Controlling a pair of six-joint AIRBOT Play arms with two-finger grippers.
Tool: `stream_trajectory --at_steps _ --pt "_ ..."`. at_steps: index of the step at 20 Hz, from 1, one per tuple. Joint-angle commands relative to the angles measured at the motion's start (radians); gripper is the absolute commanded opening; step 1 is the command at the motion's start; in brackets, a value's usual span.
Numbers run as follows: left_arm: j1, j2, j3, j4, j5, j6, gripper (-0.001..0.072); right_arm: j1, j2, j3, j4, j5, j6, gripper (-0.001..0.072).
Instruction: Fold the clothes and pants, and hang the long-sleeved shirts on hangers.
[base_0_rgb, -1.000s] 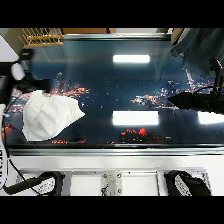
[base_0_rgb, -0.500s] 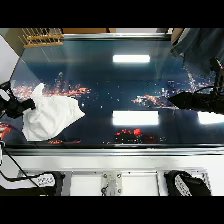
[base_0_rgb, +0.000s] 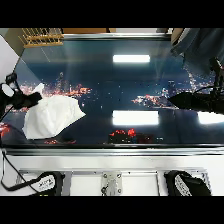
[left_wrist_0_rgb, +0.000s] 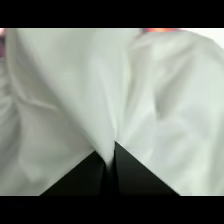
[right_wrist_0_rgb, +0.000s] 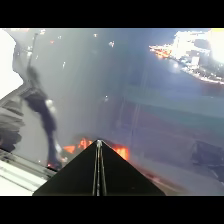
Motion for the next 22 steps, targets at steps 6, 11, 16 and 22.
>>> stream_trajectory --at_steps 6,11,16,22 --pt "-0.654 0.369 0.216 -0.196 0.086 0.038 0.0009 0.001 0.0 0.0 0.053 0.0 0.0 0.0021" --pt "-0.938 0.358 0.422 -0.17 0.205 0.024 0.0009 -0.021 0.003 0.035 0.148 -0.081 -0.079 0.0015" --pt "-0.964 0.249 0.504 -0.026 0.104 -0.095 0.0009 -0.188 0.017 0.087 0.148 -0.171 -0.047 0.0015" --pt "-0.83 0.056 0.225 0.0 0.056 -0.164 0.0009 -0.228 -0.014 0.079 0.111 -0.14 -0.04 0.0019"
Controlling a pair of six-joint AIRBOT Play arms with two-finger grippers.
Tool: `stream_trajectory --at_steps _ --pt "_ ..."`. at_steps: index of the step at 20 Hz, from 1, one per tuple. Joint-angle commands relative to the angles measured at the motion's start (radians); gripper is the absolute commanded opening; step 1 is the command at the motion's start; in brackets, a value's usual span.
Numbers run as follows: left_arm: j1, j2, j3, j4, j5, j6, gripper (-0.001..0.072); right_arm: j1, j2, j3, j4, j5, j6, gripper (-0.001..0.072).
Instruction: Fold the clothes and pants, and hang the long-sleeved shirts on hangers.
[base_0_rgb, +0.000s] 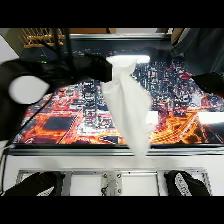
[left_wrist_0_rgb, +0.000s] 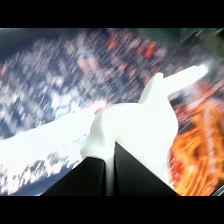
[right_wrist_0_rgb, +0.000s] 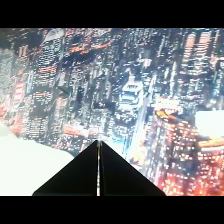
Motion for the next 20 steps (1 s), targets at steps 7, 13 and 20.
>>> stream_trajectory --at_steps 7,13,20 --pt "0.219 -0.314 -0.272 -0.044 -0.124 -0.035 0.0009 0.192 -0.187 -0.155 -0.027 0.028 0.002 0.051" --pt "0.296 -0.301 -0.271 -0.059 -0.155 -0.035 0.0009 0.586 -0.53 -0.187 -0.056 -0.219 0.002 0.0511" --pt "0.286 -0.297 -0.271 -0.06 -0.157 -0.035 0.0009 0.794 -0.885 0.04 -0.056 -0.267 0.007 0.0508"
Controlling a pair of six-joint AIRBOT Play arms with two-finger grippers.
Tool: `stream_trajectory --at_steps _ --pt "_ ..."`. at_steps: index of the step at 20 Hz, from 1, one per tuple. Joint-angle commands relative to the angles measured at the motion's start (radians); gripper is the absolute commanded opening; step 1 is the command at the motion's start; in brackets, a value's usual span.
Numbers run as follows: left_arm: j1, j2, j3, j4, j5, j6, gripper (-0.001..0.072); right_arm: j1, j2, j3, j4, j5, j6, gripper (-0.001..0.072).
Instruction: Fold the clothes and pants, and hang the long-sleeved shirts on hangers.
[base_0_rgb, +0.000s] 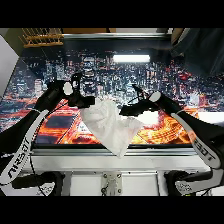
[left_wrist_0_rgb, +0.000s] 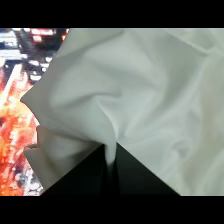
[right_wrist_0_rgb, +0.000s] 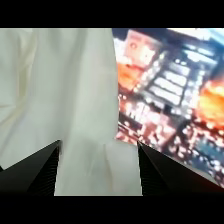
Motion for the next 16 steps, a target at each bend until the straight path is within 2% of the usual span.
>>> stream_trajectory --at_steps 1,3,5,9,10,11,13,16 --pt "-0.001 0.001 -0.001 0.0 -0.005 0.0 0.0009 0.072 -0.14 0.099 -0.003 -0.028 0.004 0.0505" --pt "-0.001 0.001 -0.001 0.0 -0.008 0.0 0.0009 0.071 -0.16 0.117 -0.003 -0.029 0.004 0.0483" --pt "-0.001 0.001 -0.001 0.0 -0.005 0.0 0.0009 0.071 -0.163 0.12 -0.01 -0.031 0.003 0.0365" --pt "-0.001 0.001 -0.001 0.0 0.002 0.0 0.0009 0.087 -0.172 0.12 -0.006 -0.045 0.006 0.035" --pt "-0.001 0.001 0.0 0.0 0.0 0.002 0.0009 0.087 -0.171 0.125 -0.006 -0.044 0.002 0.0105" --pt "0.0 0.005 0.003 0.002 -0.001 0.006 0.0009 0.082 -0.164 0.135 -0.008 -0.039 0.003 0.0014" --pt "0.022 0.048 0.048 0.009 -0.009 0.008 0.0009 0.054 -0.106 0.178 -0.06 -0.01 0.003 0.0014" --pt "0.051 0.185 0.22 -0.001 -0.036 0.008 0.0009 -0.018 0.064 0.324 -0.153 0.137 0.003 0.0014"
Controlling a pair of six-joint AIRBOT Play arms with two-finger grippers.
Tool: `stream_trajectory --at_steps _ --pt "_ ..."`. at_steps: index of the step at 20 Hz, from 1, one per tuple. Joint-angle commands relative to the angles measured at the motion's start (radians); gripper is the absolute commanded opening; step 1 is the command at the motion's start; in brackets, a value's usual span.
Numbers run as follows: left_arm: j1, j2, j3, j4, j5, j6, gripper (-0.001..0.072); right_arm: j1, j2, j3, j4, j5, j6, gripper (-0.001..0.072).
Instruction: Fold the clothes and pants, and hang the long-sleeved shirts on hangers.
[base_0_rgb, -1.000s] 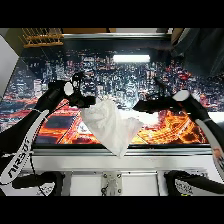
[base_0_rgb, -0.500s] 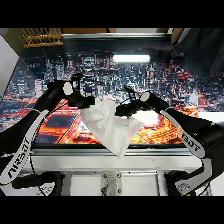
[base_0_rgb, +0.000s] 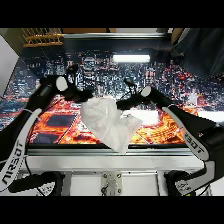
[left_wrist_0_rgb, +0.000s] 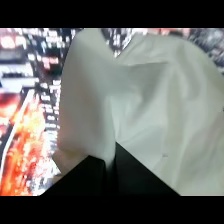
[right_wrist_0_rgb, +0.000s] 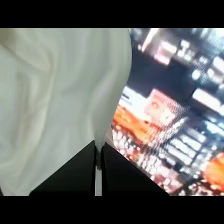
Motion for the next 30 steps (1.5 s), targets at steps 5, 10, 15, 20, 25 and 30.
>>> stream_trajectory --at_steps 5,10,15,20,25,30 --pt "-0.106 0.389 0.272 0.001 -0.029 0.003 0.0008 -0.085 0.483 0.233 -0.068 0.194 0.06 0.0012" --pt "-0.296 0.504 0.269 0.161 -0.134 -0.072 0.0009 -0.084 0.681 0.232 -0.157 0.226 0.216 0.0013" --pt "-0.377 0.457 -0.05 0.331 -0.174 -0.15 0.0532 -0.084 0.69 0.051 -0.301 0.34 0.289 0.0013" --pt "-0.19 0.296 -0.207 0.317 -0.055 -0.151 0.0648 -0.085 0.672 -0.099 -0.304 0.329 0.289 0.0013" --pt "0.132 0.091 -0.22 0.026 -0.074 -0.047 0.0647 -0.085 0.673 -0.104 -0.304 0.324 0.288 0.0013" --pt "0.28 -0.08 -0.406 -0.293 -0.013 0.071 0.0617 -0.085 0.673 -0.104 -0.304 0.321 0.289 0.0013"
